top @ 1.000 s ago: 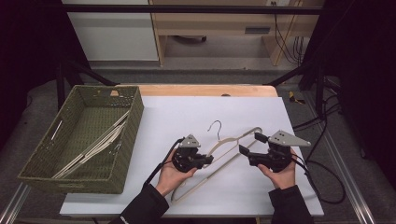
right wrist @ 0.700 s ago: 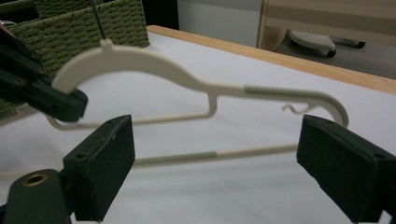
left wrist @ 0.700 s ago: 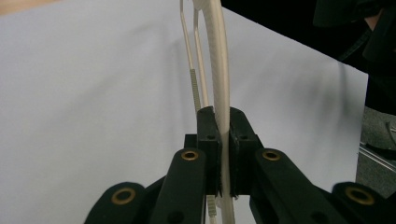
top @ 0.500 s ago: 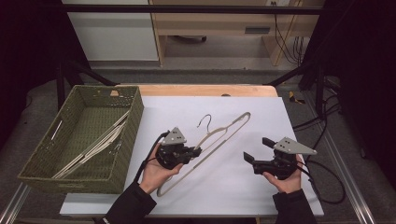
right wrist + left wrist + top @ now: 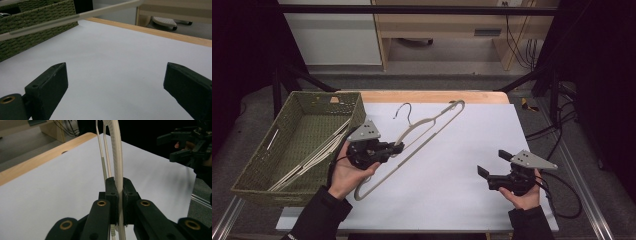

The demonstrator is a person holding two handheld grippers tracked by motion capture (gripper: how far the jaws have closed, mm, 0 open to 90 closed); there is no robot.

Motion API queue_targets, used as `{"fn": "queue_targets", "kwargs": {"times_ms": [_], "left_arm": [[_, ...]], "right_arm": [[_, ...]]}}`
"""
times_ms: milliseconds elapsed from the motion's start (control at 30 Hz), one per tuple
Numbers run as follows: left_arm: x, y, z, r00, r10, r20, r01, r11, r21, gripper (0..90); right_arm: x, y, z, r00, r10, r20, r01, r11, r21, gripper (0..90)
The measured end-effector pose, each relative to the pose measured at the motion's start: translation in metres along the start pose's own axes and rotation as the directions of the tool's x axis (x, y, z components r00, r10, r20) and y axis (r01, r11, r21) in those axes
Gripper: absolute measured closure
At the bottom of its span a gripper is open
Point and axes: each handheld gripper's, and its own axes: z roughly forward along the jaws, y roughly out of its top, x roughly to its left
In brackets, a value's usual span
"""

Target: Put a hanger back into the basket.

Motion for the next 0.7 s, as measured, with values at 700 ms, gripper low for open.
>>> {"fn": "queue_targets", "kwargs": {"times_ms": [700], "left_arm": [[0.064, 0.006, -0.088, 0.9957, -0.005, -0.092, 0.002, 0.9994, -0.034, 85.4]], "right_arm": [[-0.001, -0.003, -0.005, 1.0000, -0.006, 0.006, 0.006, 1.000, 0.003, 5.3]]}}
